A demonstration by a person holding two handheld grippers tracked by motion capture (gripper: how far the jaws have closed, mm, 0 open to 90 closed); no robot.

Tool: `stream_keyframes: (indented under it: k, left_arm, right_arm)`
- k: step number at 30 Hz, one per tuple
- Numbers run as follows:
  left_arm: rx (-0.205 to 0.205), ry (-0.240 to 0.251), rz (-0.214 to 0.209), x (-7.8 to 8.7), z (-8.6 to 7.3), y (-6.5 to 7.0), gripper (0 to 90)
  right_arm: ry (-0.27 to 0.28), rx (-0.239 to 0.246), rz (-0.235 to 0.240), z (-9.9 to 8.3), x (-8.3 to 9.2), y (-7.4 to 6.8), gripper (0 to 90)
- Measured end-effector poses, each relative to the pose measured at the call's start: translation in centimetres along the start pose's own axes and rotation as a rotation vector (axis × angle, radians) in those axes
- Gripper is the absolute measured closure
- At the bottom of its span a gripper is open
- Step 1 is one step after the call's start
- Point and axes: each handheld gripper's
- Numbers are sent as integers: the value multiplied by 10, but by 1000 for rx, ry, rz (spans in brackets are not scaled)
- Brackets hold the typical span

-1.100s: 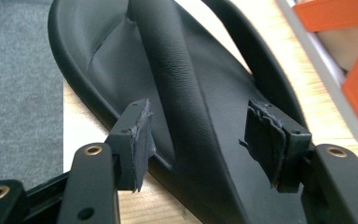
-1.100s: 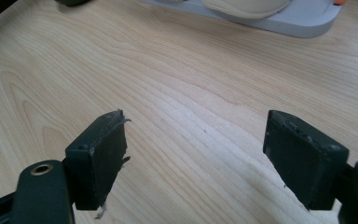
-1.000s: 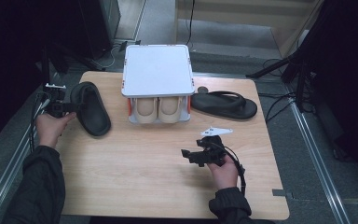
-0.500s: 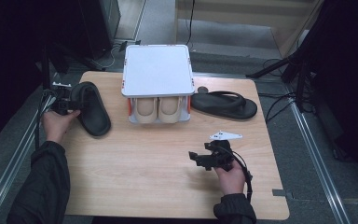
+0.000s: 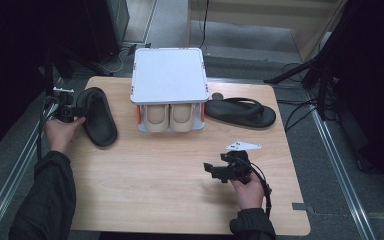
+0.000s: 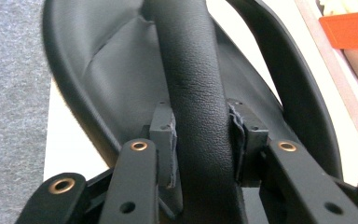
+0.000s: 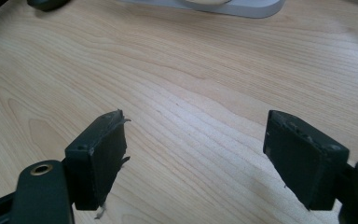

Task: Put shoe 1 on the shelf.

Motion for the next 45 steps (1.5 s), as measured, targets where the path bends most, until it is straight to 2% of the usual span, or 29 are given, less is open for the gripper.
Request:
stream_keyframes:
  k: [9,12,17,25,27,33,40,45]
  left_arm:
    - [18,10,-27,4,2,1,693]
    - [39,14,-54,7,3,4,693]
    - [43,27,-75,13,6,10,693]
    - [21,18,-90,25,7,21,694]
    - [3,3,-94,31,7,27,693]
    - [-19,6,-102,45,1,34,694]
    - [-20,10,-113,58,-4,41,693]
    - [-18,12,-137,70,-15,48,692]
  right_arm:
    - [4,3,0,0,0,2,211]
    - [2,-4,1,0,1,2,211]
    - [7,-6,7,0,1,3,211]
    - [5,0,15,2,0,4,211]
    - [3,3,18,3,0,4,211]
    - [4,15,14,7,0,6,210]
    - [4,20,17,11,-2,9,209]
    - [7,18,14,17,-4,14,209]
Point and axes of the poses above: each handheld gripper's, and its own axes: x roughly backward along the jaws, z roughly out of its top, y roughly to its right
